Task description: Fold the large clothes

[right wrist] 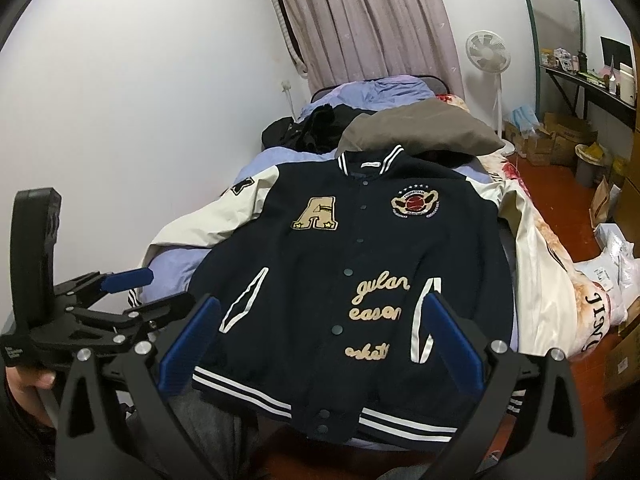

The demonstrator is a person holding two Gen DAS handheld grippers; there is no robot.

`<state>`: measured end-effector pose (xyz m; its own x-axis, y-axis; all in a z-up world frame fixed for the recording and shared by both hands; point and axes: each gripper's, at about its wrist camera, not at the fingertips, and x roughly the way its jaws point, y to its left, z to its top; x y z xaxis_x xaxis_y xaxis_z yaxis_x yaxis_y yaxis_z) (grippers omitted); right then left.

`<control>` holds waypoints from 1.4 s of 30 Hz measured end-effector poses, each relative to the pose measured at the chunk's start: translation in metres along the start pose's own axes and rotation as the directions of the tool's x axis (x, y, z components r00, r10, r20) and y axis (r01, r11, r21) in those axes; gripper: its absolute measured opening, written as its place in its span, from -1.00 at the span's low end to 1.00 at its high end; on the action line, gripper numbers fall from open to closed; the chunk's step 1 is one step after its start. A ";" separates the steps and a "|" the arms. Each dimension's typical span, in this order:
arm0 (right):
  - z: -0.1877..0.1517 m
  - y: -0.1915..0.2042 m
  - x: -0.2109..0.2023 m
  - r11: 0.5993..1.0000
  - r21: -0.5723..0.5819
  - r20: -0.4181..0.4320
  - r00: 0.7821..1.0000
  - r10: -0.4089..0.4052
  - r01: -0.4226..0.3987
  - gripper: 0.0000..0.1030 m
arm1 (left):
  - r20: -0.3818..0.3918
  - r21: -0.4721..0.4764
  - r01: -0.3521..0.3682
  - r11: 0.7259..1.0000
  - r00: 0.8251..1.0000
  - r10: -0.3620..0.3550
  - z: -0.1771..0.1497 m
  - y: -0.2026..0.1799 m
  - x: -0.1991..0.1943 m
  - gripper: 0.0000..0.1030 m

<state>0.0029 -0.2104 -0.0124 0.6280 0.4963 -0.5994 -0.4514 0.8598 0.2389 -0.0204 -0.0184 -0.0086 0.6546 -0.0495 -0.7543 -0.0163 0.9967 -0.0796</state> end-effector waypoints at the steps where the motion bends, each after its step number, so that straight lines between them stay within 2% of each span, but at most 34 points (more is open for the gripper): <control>1: 0.001 0.000 0.001 1.000 0.002 0.000 1.000 0.001 -0.001 0.91 | 0.004 -0.003 0.001 1.000 1.000 -0.001 0.000 0.000 0.000 0.87; 5: -0.002 -0.007 0.001 0.999 0.038 0.001 1.000 0.013 -0.013 0.91 | 0.036 -0.026 0.008 1.000 0.999 -0.007 -0.004 0.007 -0.005 0.87; 11: -0.011 -0.035 0.000 0.998 0.063 0.007 1.000 -0.028 0.028 0.91 | 0.091 0.023 0.000 1.000 0.996 -0.002 -0.009 0.005 -0.009 0.87; 14: -0.020 -0.060 -0.003 0.996 0.071 0.015 0.998 -0.057 0.056 0.91 | 0.089 0.044 0.038 0.998 0.995 -0.042 -0.010 0.007 -0.009 0.87; 19: -0.040 -0.114 -0.008 0.989 0.075 0.027 0.991 -0.129 0.126 0.91 | 0.074 0.057 0.057 0.997 0.995 -0.061 -0.013 0.006 -0.007 0.87; 24: -0.068 -0.173 0.004 0.963 0.062 -0.035 0.965 -0.261 0.262 0.91 | 0.051 0.125 0.064 0.990 0.996 -0.071 -0.022 -0.003 0.003 0.87; 27: -0.088 -0.211 0.022 0.952 0.101 -0.086 0.956 -0.281 0.289 0.91 | 0.050 0.170 0.069 0.983 0.996 -0.079 -0.033 -0.006 0.014 0.87; 30: -0.109 -0.249 0.042 0.935 0.151 -0.151 0.942 -0.298 0.320 0.91 | 0.012 0.184 0.095 0.978 0.995 -0.099 -0.045 -0.005 0.035 0.87; 34: -0.131 -0.288 0.062 0.914 0.231 -0.215 0.934 -0.286 0.333 0.91 | -0.048 0.183 0.105 0.977 0.994 -0.098 -0.055 -0.001 0.061 0.87; 36: -0.140 -0.304 0.072 0.909 0.274 -0.242 0.937 -0.250 0.313 0.91 | -0.047 0.182 0.112 0.977 0.993 -0.105 -0.058 0.000 0.068 0.87; 39: -0.154 -0.326 0.087 0.903 0.353 -0.269 0.951 -0.153 0.245 0.91 | -0.050 0.167 0.128 0.978 0.991 -0.121 -0.058 0.005 0.075 0.87; 42: -0.165 -0.345 0.099 0.874 0.456 -0.257 0.965 -0.052 0.169 0.91 | -0.044 0.159 0.123 0.980 0.992 -0.118 -0.056 0.011 0.079 0.87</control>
<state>0.1166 -0.4777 -0.2801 0.4667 0.4030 -0.7873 0.0003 0.8901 0.4558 -0.0112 -0.0151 -0.1057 0.6182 -0.1692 -0.7676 0.1849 0.9805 -0.0672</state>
